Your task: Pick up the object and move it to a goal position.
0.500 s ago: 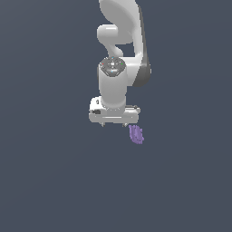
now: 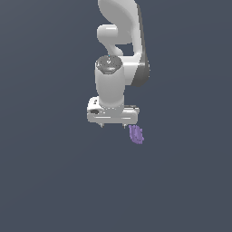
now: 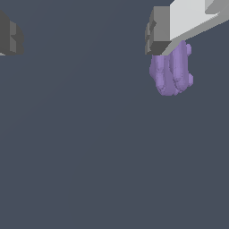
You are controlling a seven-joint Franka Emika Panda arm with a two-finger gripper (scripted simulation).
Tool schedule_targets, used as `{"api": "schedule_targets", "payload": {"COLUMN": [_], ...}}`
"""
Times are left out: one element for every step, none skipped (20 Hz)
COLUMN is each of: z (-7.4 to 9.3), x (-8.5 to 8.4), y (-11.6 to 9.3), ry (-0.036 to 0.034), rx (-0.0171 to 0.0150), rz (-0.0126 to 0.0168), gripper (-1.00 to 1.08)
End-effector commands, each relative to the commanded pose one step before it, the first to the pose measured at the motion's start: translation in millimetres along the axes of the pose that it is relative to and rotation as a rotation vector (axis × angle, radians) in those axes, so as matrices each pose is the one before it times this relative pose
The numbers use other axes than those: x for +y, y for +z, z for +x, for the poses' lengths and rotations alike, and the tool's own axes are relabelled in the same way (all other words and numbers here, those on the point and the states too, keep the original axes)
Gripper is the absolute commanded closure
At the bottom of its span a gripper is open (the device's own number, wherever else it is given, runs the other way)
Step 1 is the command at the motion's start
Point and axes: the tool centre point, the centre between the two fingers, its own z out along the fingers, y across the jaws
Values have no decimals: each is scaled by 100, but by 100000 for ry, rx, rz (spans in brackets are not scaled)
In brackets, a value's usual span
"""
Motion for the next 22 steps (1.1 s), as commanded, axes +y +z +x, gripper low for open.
{"api": "schedule_targets", "payload": {"z": [299,37,-10,-38,-65,-82,-103,-126,-153,-186,-227,-270,-309,-350,-380,-358,-328,-296,-260,-224,-185,-145], "x": [335,97,24,-81,-181,-270,-359,-458,-554,-652,-756,-864,-963,-1066,-1121,-1027,-919,-811,-703,-596,-487,-378], "y": [-306,-64,-29,79,119,165,216,269,323,377,437,495,545,594,616,556,491,429,368,309,251,194], "ry": [889,145,0,-139,-258,-348,-444,-555,-669,-793,-937,-1088,-1215,-1350,-1432,-1323,-1191,-1057,-919,-783,-642,-499], "rx": [797,62,0,-116,-97,-84,-79,-80,-85,-101,-130,-157,-163,-165,-166,-147,-126,-107,-90,-75,-60,-46], "rz": [659,61,0,-100,-100,-101,-107,-120,-134,-155,-187,-216,-225,-227,-222,-189,-156,-127,-101,-80,-61,-45], "gripper": [-92,-92,-92,-92,-92,-92,-92,-92,-92,-92,-92,-92,-92,-92,-92,-92,-92,-92,-92,-92,-92,-92]}}
